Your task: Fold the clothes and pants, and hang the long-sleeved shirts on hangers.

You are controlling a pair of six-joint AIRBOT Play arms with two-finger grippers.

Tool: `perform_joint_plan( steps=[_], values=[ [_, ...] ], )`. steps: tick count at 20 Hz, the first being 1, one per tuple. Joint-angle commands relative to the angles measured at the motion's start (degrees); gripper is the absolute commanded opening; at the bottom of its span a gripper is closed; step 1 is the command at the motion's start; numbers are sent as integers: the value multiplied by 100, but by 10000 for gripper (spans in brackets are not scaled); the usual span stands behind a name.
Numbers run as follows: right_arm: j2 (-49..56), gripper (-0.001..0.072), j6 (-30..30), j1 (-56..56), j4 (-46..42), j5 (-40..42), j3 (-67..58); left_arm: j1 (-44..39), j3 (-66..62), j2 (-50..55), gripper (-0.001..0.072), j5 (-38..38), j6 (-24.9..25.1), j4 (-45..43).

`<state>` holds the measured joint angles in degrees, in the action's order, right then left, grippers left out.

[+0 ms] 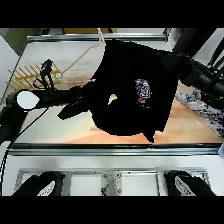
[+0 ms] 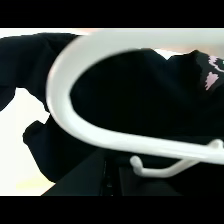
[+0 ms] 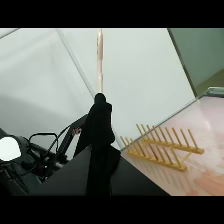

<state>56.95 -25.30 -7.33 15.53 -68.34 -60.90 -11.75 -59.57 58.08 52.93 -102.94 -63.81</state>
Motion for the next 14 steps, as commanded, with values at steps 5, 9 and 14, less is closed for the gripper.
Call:
perform_joint_plan(
  steps=[5, 9, 14],
  values=[
    [-9, 23, -94, 4, -221, -26, -2, 476, -7, -4, 19, 35, 74, 90],
    [-15, 23, -136, 4, -446, -66, -2, 699, -7, -4, 19, 151, 179, 87],
    [-15, 23, -133, 4, -811, -63, -2, 780, -7, -4, 19, 166, 269, 90]
  ],
)
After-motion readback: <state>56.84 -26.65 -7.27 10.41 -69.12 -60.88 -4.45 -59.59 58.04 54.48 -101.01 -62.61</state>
